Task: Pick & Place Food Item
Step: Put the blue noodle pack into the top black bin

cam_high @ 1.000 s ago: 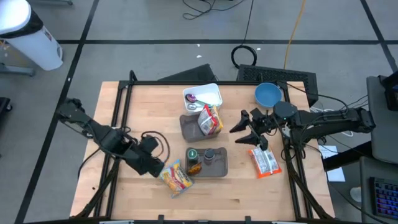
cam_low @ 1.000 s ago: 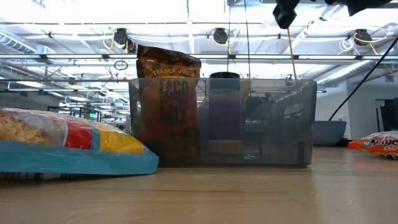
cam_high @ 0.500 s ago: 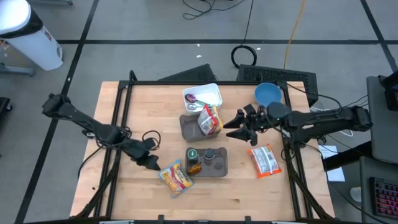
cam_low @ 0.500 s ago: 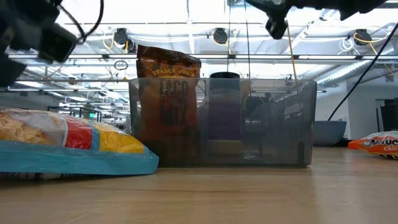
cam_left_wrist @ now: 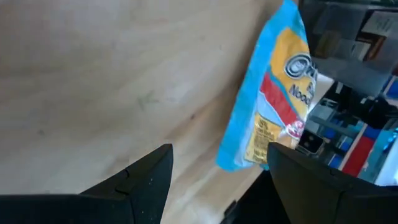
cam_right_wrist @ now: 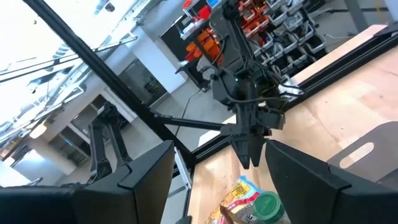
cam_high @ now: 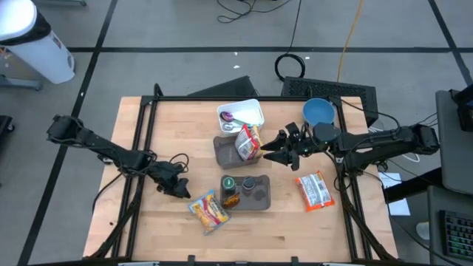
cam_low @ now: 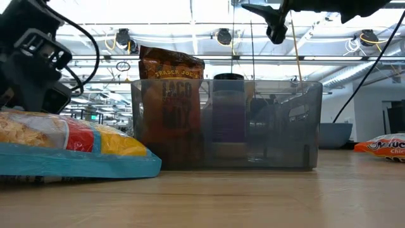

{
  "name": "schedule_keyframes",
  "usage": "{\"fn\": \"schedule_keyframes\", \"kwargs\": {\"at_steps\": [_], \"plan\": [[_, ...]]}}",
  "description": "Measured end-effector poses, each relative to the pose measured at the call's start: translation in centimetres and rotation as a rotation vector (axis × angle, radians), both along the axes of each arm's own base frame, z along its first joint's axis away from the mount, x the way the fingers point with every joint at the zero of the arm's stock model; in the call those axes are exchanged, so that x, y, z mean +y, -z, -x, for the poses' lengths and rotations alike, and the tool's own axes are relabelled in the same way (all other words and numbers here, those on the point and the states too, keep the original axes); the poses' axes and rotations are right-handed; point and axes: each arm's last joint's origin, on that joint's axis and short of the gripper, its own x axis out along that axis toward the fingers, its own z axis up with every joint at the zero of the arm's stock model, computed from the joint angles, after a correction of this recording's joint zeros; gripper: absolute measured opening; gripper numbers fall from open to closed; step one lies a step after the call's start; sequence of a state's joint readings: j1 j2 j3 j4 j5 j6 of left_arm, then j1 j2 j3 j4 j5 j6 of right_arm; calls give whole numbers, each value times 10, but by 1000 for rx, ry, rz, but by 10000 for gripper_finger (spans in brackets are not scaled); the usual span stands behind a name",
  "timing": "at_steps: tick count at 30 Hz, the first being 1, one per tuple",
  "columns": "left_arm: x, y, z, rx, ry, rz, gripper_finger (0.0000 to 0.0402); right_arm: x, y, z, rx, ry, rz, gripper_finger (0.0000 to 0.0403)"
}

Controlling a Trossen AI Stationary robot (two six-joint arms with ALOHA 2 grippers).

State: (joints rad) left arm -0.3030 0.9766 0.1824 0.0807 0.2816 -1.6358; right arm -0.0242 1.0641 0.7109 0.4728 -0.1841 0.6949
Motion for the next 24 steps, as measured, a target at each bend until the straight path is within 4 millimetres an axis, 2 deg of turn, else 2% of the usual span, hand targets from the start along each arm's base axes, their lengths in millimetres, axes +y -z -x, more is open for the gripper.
{"fn": "schedule_keyframes", "kwargs": {"at_steps": [11,18,24], "plan": [[8,8,-16,-51,40,23,266,0,1,0,1,3,29,249],[4,19,-30,-80,66,81,266,0,1,0,0,2,44,249],[-1,21,-50,-96,118,104,266,0,2,0,6,2,55,249]]}}
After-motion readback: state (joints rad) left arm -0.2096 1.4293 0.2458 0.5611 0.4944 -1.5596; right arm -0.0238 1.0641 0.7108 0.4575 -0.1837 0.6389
